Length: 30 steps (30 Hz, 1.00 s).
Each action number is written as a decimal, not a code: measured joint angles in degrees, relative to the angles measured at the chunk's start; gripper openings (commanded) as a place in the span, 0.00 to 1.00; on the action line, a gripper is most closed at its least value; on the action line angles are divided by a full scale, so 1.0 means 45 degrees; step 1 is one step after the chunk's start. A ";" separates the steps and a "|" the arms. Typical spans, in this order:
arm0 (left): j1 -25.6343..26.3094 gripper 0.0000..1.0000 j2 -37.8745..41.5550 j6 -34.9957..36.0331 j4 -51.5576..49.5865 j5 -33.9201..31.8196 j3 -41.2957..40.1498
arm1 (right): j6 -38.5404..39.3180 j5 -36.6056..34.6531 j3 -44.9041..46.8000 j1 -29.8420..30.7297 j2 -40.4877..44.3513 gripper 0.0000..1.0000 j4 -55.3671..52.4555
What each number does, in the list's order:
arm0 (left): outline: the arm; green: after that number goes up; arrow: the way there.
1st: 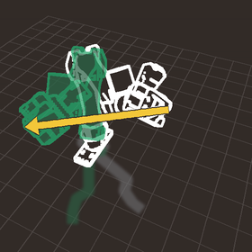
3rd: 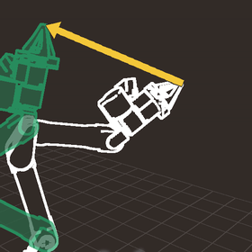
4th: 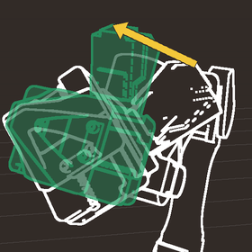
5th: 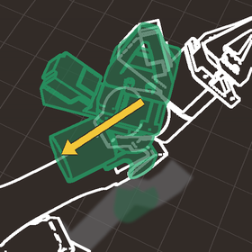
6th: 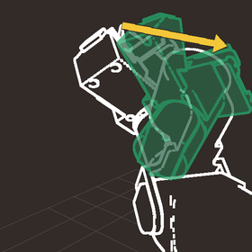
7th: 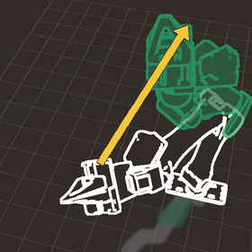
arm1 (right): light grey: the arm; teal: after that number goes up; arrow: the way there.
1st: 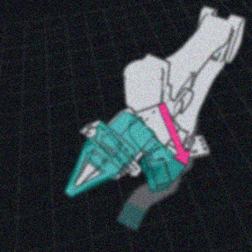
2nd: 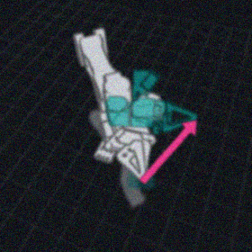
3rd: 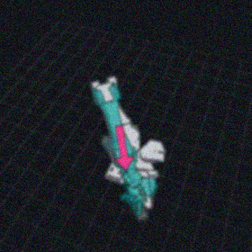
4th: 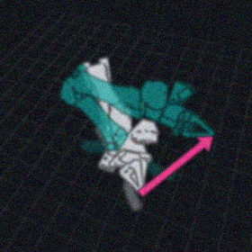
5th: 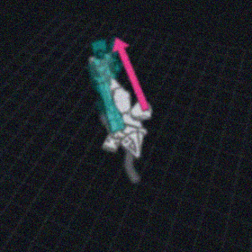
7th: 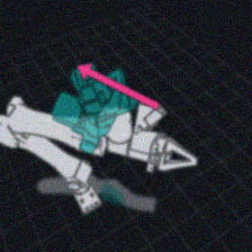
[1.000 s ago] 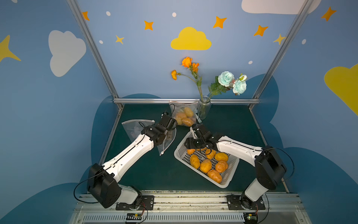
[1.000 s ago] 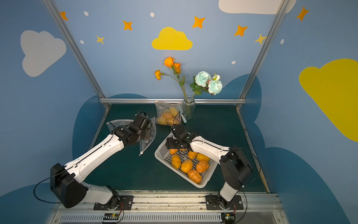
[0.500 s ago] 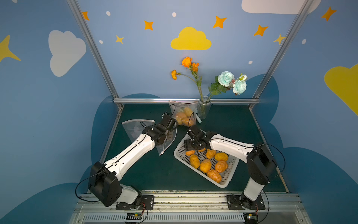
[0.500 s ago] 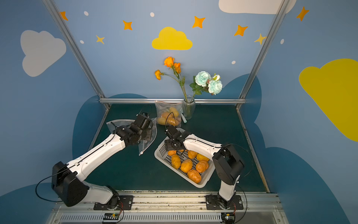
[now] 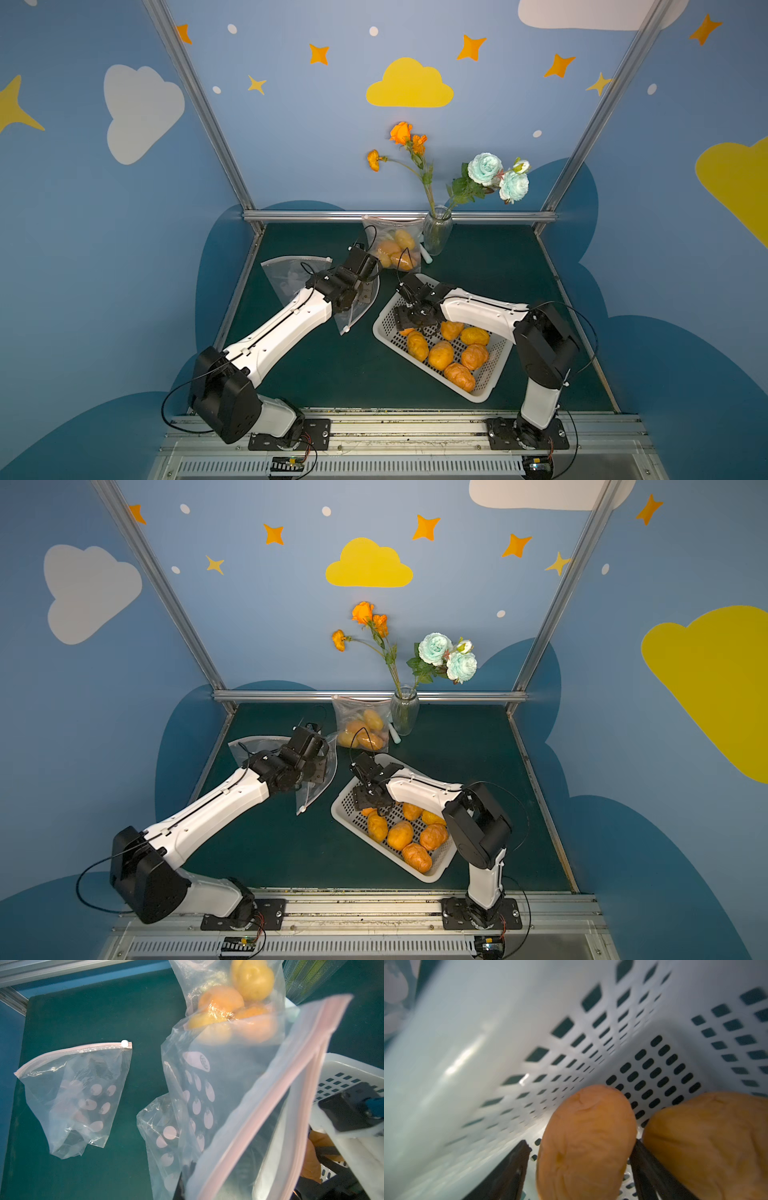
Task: Put the potatoes into a zipper bag and zip it
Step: Pick up the potato from the basket.
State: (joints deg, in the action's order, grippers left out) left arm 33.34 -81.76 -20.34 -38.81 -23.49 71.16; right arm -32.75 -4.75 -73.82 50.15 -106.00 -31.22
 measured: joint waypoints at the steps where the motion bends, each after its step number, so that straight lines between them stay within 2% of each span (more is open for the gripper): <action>1: -0.0005 0.04 0.0010 0.0000 0.0010 0.0019 -0.0015 | -0.0015 0.0097 0.0000 0.0000 0.0000 0.59 0.0015; 9: -0.0005 0.04 0.0024 -0.0005 0.0073 0.0306 -0.0015 | 0.0063 0.0257 0.0223 -0.0005 0.0704 0.32 0.0189; 21: 0.0015 0.04 0.0024 -0.0408 0.0204 0.1865 -0.0015 | 0.0967 0.0636 0.2089 -0.0039 0.5158 0.16 0.1530; 30: 0.0165 0.04 -0.0024 -0.0826 0.0408 0.2667 0.0180 | 0.1802 0.2050 0.4129 -0.0039 0.7344 0.14 0.5445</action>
State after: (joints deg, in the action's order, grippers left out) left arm 34.09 -81.87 -24.05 -36.97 -11.49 71.96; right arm -24.64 4.47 -55.24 49.98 -72.95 -6.72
